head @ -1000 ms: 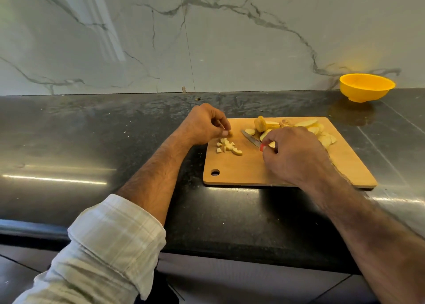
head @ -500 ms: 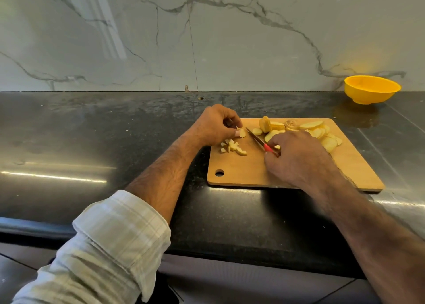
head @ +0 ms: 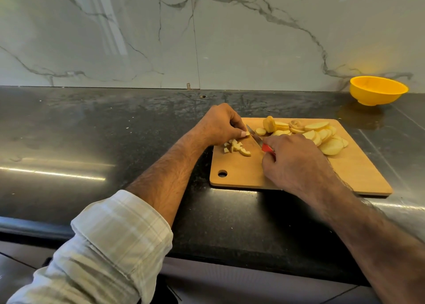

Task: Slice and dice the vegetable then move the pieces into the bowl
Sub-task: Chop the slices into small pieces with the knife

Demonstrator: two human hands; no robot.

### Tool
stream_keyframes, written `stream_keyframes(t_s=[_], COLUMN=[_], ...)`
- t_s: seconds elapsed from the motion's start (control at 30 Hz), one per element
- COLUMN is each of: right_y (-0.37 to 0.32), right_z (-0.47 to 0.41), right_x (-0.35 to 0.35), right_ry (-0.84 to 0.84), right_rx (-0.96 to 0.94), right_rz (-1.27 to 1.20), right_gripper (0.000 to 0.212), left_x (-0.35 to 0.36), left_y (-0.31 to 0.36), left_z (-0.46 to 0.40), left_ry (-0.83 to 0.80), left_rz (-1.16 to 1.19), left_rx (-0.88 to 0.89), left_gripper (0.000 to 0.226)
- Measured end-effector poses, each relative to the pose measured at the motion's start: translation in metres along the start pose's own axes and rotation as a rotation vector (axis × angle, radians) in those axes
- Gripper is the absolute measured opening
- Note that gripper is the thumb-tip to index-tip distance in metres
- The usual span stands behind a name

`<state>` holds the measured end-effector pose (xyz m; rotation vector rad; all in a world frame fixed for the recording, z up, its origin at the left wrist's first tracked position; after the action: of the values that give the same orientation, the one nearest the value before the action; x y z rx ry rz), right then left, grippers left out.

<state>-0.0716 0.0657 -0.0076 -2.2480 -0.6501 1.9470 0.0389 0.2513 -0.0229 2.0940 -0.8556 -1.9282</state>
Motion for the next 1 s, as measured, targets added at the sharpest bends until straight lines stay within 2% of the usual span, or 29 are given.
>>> stream_keyframes(t_s=[0.13,0.43,0.63,0.8,1.0], right_y=[-0.001,-0.002,-0.005,0.000,-0.008], right_z=[0.000,-0.006,-0.018,-0.026,-0.036], right_x=[-0.002,0.002,0.011,0.008,0.013], right_ry=[0.022,-0.084,-0.102,-0.131,-0.154], right_rx=[-0.015,0.004,-0.047,-0.049,-0.057], right_rz=[0.002,-0.005,0.046,0.026,0.060], right_gripper=[0.037,0.029,0.013,0.020,0.019], left_x=[0.001,0.003,0.004,0.004,0.000], left_y=[0.000,0.000,0.005,0.005,0.006], left_z=[-0.001,0.000,0.002,0.001,0.004], left_ry=[0.002,0.034,0.040,0.024,0.000], left_rz=[0.004,-0.054,-0.059,-0.071,-0.060], left_rx=[-0.009,-0.009,-0.003,-0.002,0.011], left_gripper=[0.007,0.006,0.007,0.007,0.009])
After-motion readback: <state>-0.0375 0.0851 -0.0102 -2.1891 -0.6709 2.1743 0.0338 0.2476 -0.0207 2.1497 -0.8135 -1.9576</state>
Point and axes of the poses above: each hand's wrist, its own z-axis away from the middle knuckle, its own x-axis out of the palm, y = z × x, the point moved 2 cm from there along -z, towards the middle knuckle, and after that the axes turned 9 degrees about -z, right-handed, at the moved point
